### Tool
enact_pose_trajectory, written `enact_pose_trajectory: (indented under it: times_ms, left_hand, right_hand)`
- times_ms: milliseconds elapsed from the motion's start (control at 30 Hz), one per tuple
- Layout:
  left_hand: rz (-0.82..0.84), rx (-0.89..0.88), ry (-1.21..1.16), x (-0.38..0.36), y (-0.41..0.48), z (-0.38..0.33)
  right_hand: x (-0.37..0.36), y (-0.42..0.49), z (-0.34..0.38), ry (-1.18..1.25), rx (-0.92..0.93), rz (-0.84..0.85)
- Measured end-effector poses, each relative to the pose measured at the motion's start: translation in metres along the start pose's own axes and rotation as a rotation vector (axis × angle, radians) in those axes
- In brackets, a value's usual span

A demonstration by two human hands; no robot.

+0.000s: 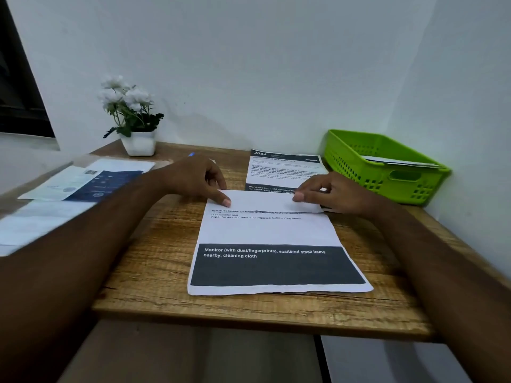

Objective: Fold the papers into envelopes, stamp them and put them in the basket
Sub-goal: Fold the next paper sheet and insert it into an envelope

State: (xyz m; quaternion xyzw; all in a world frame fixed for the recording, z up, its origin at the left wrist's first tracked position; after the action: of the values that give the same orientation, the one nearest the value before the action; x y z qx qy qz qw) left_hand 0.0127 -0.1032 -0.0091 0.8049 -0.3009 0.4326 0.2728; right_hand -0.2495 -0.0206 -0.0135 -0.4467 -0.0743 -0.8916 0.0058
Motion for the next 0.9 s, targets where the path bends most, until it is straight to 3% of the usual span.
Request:
enact_pose_trajectory:
  times_ms: [300,633,900]
  left_hand:
    - [-0.013,0.119,-0.174,-0.006,0.001,0.004]
    - [-0.208,-0.055,-0.386,0.012,-0.002,-0.005]
    - [-0.082,-0.172,-0.368,0.011,-0.004,-0.011]
  right_hand:
    - [-0.003,-0.001,-0.001,-0.171,-0.048,-0.055]
    - [0.012,-0.002,0.007,-0.107,0.052,-0.241]
    - [0.011,-0.003,0.010,-0.068,0.118,-0.199]
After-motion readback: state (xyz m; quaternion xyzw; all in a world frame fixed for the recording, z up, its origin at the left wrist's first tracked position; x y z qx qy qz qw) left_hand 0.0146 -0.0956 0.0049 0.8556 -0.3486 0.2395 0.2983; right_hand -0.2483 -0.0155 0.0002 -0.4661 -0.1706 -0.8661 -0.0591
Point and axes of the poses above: each hand's wrist, its own y-axis towards the middle knuckle, its own x-axis out of the back of the hand, z = x × y, the point moved 5 cm from there along y, towards the middle knuckle, and after that the axes turned 11 degrees about -x, right-handed, at the moved point
